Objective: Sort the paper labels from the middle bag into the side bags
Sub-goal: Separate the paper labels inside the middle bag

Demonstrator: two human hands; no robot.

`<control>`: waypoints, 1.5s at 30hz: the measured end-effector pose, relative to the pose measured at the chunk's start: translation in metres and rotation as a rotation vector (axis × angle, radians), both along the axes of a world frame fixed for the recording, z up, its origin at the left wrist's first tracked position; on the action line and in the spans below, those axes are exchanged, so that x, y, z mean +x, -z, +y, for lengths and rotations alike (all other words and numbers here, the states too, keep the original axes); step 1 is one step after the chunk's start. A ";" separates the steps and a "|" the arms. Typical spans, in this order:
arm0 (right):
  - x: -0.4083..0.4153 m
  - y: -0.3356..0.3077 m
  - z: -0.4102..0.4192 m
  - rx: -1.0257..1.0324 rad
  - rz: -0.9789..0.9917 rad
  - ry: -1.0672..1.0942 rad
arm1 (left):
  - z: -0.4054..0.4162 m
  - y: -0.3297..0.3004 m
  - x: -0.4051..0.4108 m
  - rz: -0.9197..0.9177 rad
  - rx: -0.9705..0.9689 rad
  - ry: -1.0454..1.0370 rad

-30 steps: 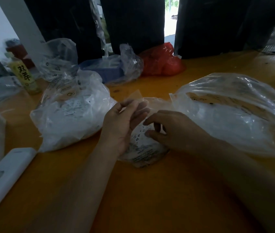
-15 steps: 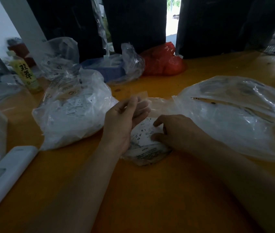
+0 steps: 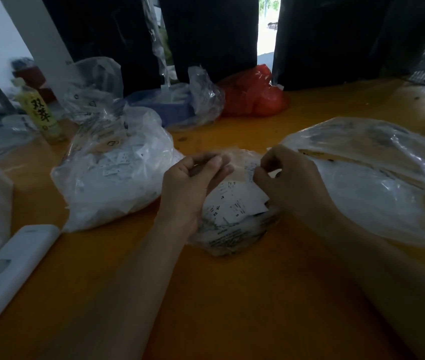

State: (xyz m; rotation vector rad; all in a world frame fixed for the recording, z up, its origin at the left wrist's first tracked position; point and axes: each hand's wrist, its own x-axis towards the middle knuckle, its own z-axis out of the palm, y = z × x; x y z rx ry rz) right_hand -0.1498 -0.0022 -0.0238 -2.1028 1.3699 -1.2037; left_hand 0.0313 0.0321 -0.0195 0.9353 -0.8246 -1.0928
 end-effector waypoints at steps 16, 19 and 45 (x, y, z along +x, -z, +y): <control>-0.002 -0.012 0.003 -0.129 -0.046 -0.030 | 0.001 0.003 -0.001 -0.156 -0.055 0.034; -0.001 -0.011 0.003 -0.187 0.091 -0.052 | 0.002 0.006 -0.001 -0.342 -0.099 0.024; -0.003 -0.008 -0.002 -0.234 0.123 -0.041 | 0.002 0.010 -0.003 -0.416 -0.112 0.051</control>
